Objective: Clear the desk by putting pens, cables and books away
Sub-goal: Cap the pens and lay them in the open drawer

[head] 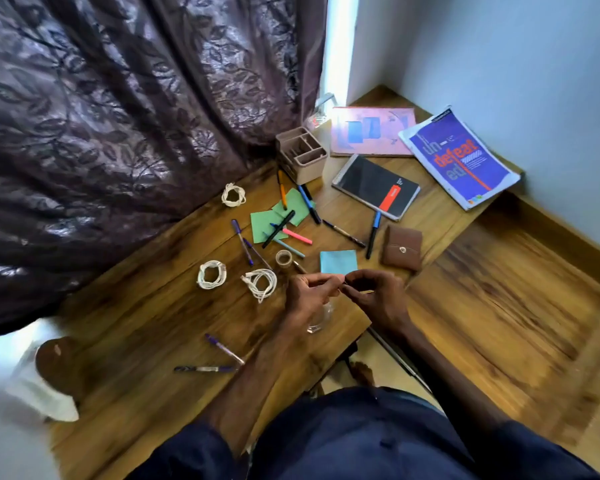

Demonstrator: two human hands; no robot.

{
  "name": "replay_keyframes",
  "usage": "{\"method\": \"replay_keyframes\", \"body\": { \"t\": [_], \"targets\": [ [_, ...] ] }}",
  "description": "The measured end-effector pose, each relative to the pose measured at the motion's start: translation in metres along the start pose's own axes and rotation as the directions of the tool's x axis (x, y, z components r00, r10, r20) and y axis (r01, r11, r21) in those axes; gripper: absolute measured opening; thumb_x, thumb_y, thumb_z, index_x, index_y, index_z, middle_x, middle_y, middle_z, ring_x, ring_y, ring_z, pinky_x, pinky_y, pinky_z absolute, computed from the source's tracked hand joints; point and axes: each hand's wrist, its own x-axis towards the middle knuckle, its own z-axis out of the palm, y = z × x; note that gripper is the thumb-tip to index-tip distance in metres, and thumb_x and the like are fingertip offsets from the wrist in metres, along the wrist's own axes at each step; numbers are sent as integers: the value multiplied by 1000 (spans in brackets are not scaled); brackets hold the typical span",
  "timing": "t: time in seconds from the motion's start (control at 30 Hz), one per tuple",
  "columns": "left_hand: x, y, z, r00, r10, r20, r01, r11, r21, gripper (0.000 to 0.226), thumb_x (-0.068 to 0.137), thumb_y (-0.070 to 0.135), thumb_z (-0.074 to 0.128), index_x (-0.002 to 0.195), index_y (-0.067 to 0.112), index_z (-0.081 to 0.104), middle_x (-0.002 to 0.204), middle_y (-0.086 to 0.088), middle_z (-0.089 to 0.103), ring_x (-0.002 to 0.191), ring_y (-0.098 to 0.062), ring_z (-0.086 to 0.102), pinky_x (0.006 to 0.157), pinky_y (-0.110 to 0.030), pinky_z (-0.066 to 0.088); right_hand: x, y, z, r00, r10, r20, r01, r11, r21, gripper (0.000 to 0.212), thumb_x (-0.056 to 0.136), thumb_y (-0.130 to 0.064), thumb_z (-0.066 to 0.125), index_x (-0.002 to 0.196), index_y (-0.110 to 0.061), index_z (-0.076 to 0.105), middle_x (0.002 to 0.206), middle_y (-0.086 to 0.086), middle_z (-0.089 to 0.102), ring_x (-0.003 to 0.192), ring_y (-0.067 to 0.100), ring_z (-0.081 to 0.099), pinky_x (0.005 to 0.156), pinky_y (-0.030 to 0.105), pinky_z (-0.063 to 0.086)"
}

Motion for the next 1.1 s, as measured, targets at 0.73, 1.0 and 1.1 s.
{"method": "replay_keyframes", "body": {
  "t": [0.73,1.0,1.1],
  "targets": [
    [-4,-43,135,1000,15,26,-28,773,634,12,87,26,71,97,24,76,89,8,76,78,-9,73,77,-33,63,-32,168,-80,915,404,-23,-392,870,-299,25,84,-17,77,108,-9,77,106,11,77,94,23,72,86,38,59],
    [-15,-56,149,999,-31,-11,30,735,677,12,89,27,70,99,26,75,94,7,76,83,-12,73,77,-34,63,-29,194,-83,912,407,54,-347,834,-428,16,92,-19,66,99,-9,76,102,12,72,94,27,67,78,35,55],
    [-18,-59,153,999,-34,-26,43,734,678,11,90,26,70,100,26,75,94,8,76,82,-11,73,76,-31,62,-26,198,-83,921,387,50,-324,830,-454,17,93,-19,63,98,-8,76,103,13,70,93,28,65,75,34,53]
  ]
}}
